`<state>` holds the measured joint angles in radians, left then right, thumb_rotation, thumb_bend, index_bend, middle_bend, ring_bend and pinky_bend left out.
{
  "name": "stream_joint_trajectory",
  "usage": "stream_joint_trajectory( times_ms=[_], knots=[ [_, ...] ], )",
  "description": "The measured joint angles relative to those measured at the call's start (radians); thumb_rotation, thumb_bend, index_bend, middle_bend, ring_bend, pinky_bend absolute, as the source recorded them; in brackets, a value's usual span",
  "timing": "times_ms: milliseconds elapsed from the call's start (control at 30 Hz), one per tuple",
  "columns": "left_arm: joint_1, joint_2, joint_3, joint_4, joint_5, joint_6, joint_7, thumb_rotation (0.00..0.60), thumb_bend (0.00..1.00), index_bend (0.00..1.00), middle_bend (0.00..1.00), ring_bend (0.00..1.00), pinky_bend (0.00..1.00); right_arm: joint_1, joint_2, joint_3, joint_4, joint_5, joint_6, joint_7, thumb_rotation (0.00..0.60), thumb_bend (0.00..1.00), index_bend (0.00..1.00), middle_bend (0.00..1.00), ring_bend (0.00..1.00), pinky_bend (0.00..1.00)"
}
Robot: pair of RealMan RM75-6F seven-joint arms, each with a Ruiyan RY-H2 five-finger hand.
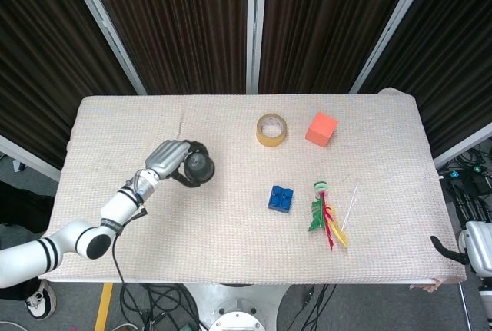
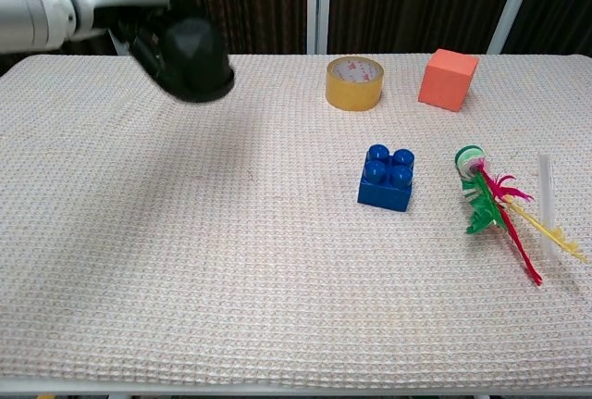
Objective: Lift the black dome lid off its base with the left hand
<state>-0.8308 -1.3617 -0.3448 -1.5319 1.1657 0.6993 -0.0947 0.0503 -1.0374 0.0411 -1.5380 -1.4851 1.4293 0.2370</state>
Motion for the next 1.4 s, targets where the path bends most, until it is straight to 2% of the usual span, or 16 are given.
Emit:
stream_joint_trajectory(
  times_ms=[100,200,267,400,533,767,933,1067,1167,1267,1400],
  knots=[
    [-0.002,0.021,-0.030,-0.087,0.018,0.129,-0.014,0.600,0.19,0.45,0.50,0.32,0.47,0.001,-0.002,0.001,0.004,0.004,-0.005,0.003,0.600,0.19,0.00,0.01,0.00,0.00],
    [-0.004,0.020,-0.011,-0.092,0.010,0.176,-0.020,0.600,0.19,0.45,0.49,0.32,0.47,0.003,-0.004,0.001,0.007,0.008,-0.012,0.004,0.600,0.19,0.00,0.01,0.00,0.00],
    [-0.005,0.007,0.016,-0.063,-0.006,0.157,-0.026,0.600,0.19,0.45,0.49,0.32,0.47,0.004,-0.005,0.000,0.007,0.008,-0.014,0.002,0.600,0.19,0.00,0.01,0.00,0.00],
    [-0.011,-0.051,0.081,0.080,-0.054,0.004,-0.046,0.600,0.19,0.46,0.49,0.32,0.47,0.004,-0.002,0.001,0.003,0.007,-0.012,-0.001,0.600,0.19,0.00,0.01,0.00,0.00],
    [-0.020,-0.074,0.101,0.192,-0.068,-0.106,-0.063,0.600,0.19,0.46,0.49,0.32,0.47,0.004,-0.002,0.002,0.003,0.009,-0.012,0.000,0.600,0.19,0.00,0.01,0.00,0.00],
    [-0.047,-0.069,0.097,0.144,-0.076,-0.080,-0.079,0.600,0.19,0.46,0.49,0.32,0.43,0.005,-0.008,0.000,0.010,0.011,-0.019,-0.001,0.600,0.19,0.00,0.01,0.00,0.00],
    [-0.091,-0.140,0.084,0.124,-0.062,-0.091,-0.081,0.600,0.19,0.45,0.48,0.32,0.43,0.008,-0.010,0.002,0.007,0.020,-0.028,-0.014,0.600,0.19,0.00,0.01,0.00,0.00],
    [-0.165,-0.213,0.060,0.122,-0.045,-0.103,-0.066,0.600,0.19,0.45,0.48,0.32,0.44,0.008,-0.008,0.006,0.003,0.034,-0.033,-0.019,0.600,0.19,0.00,0.01,0.00,0.00],
    [-0.193,-0.235,0.054,0.157,-0.047,-0.098,-0.026,0.600,0.19,0.45,0.48,0.32,0.43,0.007,-0.005,0.008,0.004,0.037,-0.032,-0.014,0.600,0.19,0.00,0.01,0.00,0.00],
    [-0.191,-0.231,0.054,0.238,-0.078,-0.080,0.008,0.600,0.19,0.45,0.48,0.32,0.43,0.005,-0.005,0.008,0.011,0.039,-0.032,-0.003,0.600,0.19,0.00,0.01,0.00,0.00],
    [-0.182,-0.217,0.047,0.416,-0.163,-0.065,0.058,0.600,0.19,0.45,0.48,0.32,0.43,0.005,-0.008,0.009,0.016,0.039,-0.035,0.005,0.600,0.19,0.00,0.01,0.00,0.00]
  ],
)
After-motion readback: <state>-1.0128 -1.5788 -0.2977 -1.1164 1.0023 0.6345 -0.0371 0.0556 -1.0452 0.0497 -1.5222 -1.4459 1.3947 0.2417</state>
